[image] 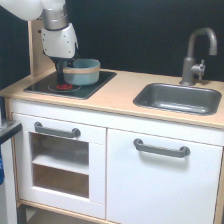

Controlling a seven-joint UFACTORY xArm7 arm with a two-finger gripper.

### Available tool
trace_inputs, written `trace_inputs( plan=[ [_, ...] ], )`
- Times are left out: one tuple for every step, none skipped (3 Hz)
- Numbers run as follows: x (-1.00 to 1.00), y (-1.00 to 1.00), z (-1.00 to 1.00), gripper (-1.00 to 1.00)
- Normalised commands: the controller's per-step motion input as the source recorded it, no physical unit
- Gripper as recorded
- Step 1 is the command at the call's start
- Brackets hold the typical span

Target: Place the pot in the sink

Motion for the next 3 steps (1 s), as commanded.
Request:
trace_inputs(
  plan=[
    [0.14,-0.01,0.23,-0.98],
    [0.17,-0.01,0.12,-0.99],
    [0.93,-0.36,0.99,-1.00]
  ],
)
